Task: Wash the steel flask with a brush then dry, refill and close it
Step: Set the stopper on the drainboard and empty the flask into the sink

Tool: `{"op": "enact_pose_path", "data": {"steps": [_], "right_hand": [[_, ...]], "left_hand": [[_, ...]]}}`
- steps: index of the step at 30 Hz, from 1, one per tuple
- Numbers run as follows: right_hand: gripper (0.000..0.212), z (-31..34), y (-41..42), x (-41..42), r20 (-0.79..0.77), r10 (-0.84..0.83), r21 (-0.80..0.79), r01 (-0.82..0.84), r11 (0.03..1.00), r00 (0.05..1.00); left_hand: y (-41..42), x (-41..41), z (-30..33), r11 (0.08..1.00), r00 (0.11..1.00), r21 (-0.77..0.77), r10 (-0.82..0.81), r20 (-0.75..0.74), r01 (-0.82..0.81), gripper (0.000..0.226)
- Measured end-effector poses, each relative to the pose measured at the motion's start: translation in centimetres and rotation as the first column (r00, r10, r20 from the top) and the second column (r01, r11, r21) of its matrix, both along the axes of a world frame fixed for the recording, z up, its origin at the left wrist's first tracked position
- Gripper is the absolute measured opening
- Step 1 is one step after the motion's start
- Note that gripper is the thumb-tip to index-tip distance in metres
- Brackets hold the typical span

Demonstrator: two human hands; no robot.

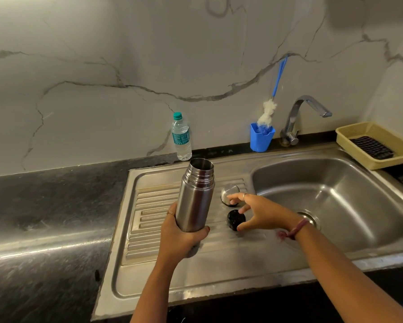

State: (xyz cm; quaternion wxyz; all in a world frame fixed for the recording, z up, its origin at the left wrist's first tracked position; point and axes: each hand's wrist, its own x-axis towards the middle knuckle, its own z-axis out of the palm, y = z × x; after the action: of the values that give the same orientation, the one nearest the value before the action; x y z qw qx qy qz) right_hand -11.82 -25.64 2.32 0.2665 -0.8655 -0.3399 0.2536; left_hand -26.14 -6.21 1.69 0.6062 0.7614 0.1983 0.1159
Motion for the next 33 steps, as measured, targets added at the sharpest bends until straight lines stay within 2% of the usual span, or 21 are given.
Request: {"op": "enact_pose_path", "data": {"steps": [4, 11, 16, 22, 30, 33], "right_hand": [[0.088, 0.9, 0.5, -3.0, -0.100, 0.050, 0.203, -0.029, 0.979, 0.994], [0.088, 1.5, 0.7, -5.9, -0.195, -0.051, 0.455, 0.136, 0.880, 0.979], [0.088, 1.9, -2.0, -5.5, -0.270, -0.085, 0.530, 0.222, 0.818, 0.959], [0.088, 1.1, -5.7, -3.9, -0.311, -0.145, 0.567, 0.305, 0.765, 0.939], [0.081, -0.5, -11.2, -2.0, -0.328, -0.233, 0.609, 0.394, 0.688, 0.915], [0.073, -0.8, -13.2, -1.4, -0.306, -0.293, 0.638, 0.423, 0.643, 0.906]], "left_hand": [[-0.7, 0.6, 0.6, 0.999, 0.998, 0.034, -0.032, 0.047, 0.031, 0.065], [-3.5, 2.3, 1.9, 0.993, 0.990, -0.015, -0.116, 0.085, 0.118, 0.073], [-6.7, 4.2, 2.4, 0.982, 0.983, -0.083, -0.162, 0.084, 0.169, 0.074], [-11.6, 6.2, 2.7, 0.950, 0.979, -0.237, -0.188, 0.079, 0.201, 0.073], [-17.6, 8.6, 2.3, 0.909, 0.968, -0.333, -0.245, 0.061, 0.251, 0.073], [-20.1, 9.5, 2.3, 0.897, 0.966, -0.360, -0.248, 0.076, 0.258, 0.073]]}}
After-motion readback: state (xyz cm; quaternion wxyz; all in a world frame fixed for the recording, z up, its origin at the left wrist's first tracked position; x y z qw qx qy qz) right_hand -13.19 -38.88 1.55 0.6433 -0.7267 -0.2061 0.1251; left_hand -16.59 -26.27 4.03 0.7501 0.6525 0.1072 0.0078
